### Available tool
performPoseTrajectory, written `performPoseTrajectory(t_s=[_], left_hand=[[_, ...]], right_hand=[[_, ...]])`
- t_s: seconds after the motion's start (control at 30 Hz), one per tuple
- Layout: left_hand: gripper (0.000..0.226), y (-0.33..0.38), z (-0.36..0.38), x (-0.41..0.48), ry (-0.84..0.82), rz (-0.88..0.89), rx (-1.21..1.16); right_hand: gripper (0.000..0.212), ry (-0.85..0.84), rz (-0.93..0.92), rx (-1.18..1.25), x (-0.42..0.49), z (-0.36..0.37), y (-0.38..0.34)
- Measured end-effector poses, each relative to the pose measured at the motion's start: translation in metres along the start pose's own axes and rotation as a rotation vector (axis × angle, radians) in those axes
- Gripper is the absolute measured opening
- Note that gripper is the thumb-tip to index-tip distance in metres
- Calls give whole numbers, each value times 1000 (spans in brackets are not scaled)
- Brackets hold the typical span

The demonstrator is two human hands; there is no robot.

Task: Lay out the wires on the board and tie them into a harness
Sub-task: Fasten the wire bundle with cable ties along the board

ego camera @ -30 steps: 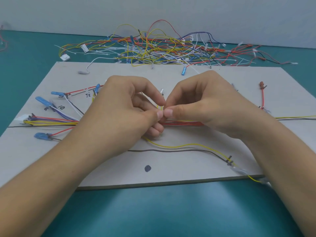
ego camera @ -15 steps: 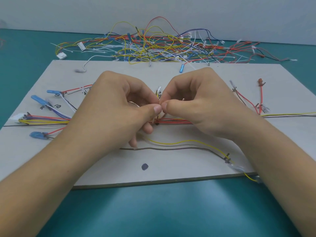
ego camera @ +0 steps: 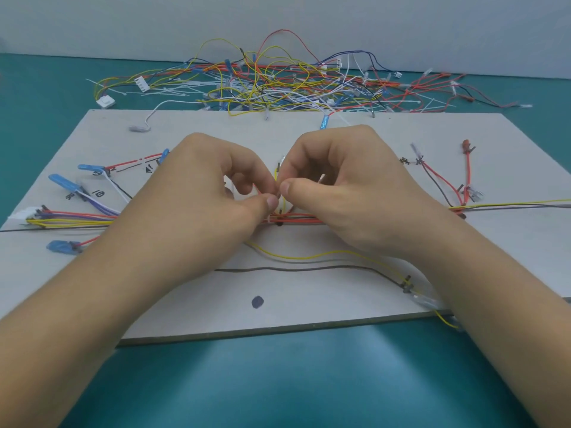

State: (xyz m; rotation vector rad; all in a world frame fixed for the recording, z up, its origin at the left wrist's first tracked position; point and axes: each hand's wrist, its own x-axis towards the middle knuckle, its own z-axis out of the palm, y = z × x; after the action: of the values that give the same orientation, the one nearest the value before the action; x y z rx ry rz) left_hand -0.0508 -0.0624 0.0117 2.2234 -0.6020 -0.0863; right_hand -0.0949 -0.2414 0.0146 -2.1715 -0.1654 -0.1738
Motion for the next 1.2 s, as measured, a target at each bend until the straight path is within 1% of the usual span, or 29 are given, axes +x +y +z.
performPoseTrajectory(t_s=[0.1, 0.23, 0.33, 0.4, 0.5, 0.63, 0.8, 0.93, 1.2], left_hand=[[6, 0, 0, 0, 33, 23, 121], [7, 3, 0, 0, 26, 25, 201], [3, 4, 1, 0, 26, 33, 255], [7, 5, 1, -1, 22, 15, 289], [14, 7, 1, -1, -5, -13, 275], [5, 9, 1, 1, -34, -31, 243], [7, 11, -2, 4, -74, -61, 222], [5, 11, -2, 5, -76, -45, 227], [8, 10, -2, 6, -97, -67, 240]], right_hand=[[16, 11, -5, -27, 1, 0, -1], [15, 44, -21, -24, 2, -3, -2], [15, 60, -38, -10, 2, -3, -2], [14, 82, -49, 2, 2, 0, -2], [14, 108, -79, -1, 2, 3, -2], [14, 136, -105, -11, 2, 3, -3], [13, 162, -114, -6, 3, 2, -4], [15, 200, -114, 1, 2, 0, -4], [12, 293, -100, -86, 7, 0, -3]])
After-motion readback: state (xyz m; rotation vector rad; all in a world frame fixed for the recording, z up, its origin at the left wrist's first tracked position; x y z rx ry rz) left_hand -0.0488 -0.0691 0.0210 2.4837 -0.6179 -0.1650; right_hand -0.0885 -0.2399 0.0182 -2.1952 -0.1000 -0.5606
